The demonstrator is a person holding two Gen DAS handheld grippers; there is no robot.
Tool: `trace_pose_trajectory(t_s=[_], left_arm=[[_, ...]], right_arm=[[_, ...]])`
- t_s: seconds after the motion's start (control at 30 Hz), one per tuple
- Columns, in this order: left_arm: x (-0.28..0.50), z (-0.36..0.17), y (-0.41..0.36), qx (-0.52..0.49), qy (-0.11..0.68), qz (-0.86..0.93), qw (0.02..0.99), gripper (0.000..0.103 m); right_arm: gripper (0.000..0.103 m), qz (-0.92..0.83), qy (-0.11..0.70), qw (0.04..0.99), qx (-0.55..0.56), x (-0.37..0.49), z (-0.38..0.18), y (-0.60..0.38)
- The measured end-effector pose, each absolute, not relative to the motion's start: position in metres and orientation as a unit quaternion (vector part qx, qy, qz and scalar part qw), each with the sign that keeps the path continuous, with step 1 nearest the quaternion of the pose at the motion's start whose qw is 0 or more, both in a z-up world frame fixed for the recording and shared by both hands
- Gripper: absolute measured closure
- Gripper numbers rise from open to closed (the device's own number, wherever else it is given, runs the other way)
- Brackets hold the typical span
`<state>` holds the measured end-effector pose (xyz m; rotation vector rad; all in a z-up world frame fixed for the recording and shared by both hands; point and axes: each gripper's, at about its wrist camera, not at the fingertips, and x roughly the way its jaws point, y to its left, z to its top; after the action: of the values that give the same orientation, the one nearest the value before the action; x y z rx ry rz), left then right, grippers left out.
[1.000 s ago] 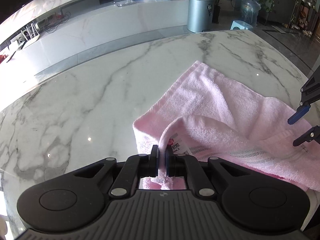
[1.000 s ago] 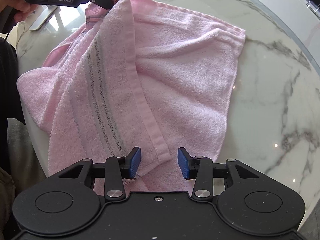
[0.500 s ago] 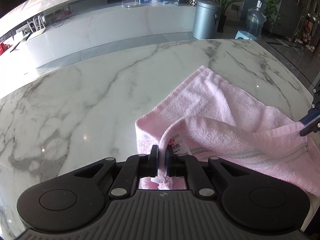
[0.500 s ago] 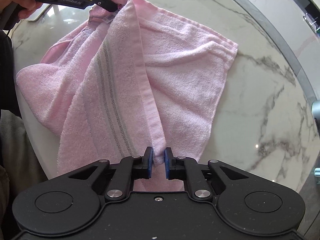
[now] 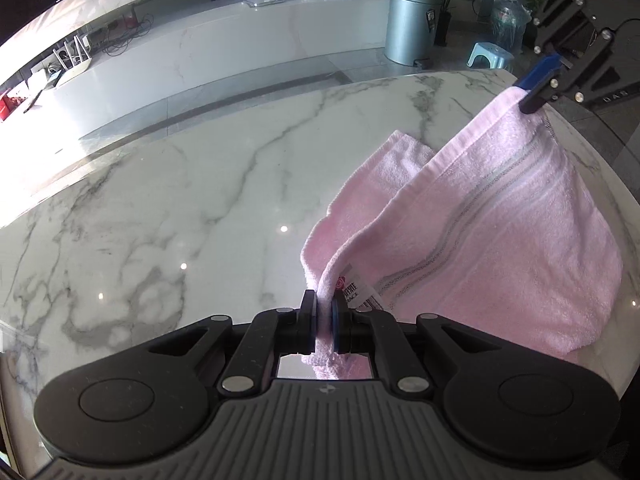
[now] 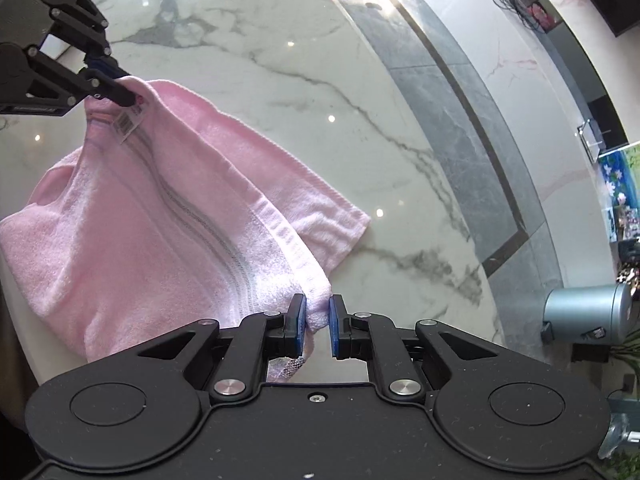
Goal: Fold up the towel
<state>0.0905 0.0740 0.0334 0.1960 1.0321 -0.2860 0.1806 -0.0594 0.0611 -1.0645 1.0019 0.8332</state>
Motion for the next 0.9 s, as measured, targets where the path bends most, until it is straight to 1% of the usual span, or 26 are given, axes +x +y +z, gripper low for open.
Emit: trace_pose_trajectory(t_s=[0.3, 0.47, 0.5, 0.63, 0.73, 0.8, 0.87, 0.9], left_arm=[[0.102, -0.001, 0.102, 0.052, 0.517, -0.11, 0.847, 0.097], [0.105, -0.005, 0.11, 0.05, 0.519, -0.101, 0.847, 0.096], [0.106, -0.006, 0.111, 0.047, 0.52, -0.099, 0.847, 0.094], [0.11, -0.009, 0.119, 0.028, 0.525, -0.095, 0.845, 0.093], [0.112, -0.01, 0.122, 0.021, 0.528, -0.094, 0.844, 0.093], [0.111, -0.011, 0.12, 0.022, 0.531, -0.094, 0.842, 0.093], [0.111, -0.012, 0.119, 0.026, 0.532, -0.094, 0.841, 0.093], [0.111, -0.012, 0.119, 0.026, 0.532, -0.093, 0.841, 0.093]], right_arm=[[0.093, 0.399, 0.423, 0.66, -0.476, 0.238, 0.022, 0.007], [0.093, 0.406, 0.425, 0.638, -0.498, 0.26, -0.002, 0.04], [0.093, 0.402, 0.43, 0.63, -0.508, 0.263, -0.011, 0.043], [0.093, 0.399, 0.44, 0.609, -0.526, 0.275, -0.037, 0.051], [0.092, 0.421, 0.428, 0.596, -0.533, 0.276, -0.045, 0.053], [0.09, 0.432, 0.422, 0.578, -0.549, 0.276, -0.05, 0.054], [0.077, 0.443, 0.409, 0.563, -0.565, 0.275, -0.053, 0.056], [0.075, 0.448, 0.402, 0.556, -0.574, 0.276, -0.053, 0.056]])
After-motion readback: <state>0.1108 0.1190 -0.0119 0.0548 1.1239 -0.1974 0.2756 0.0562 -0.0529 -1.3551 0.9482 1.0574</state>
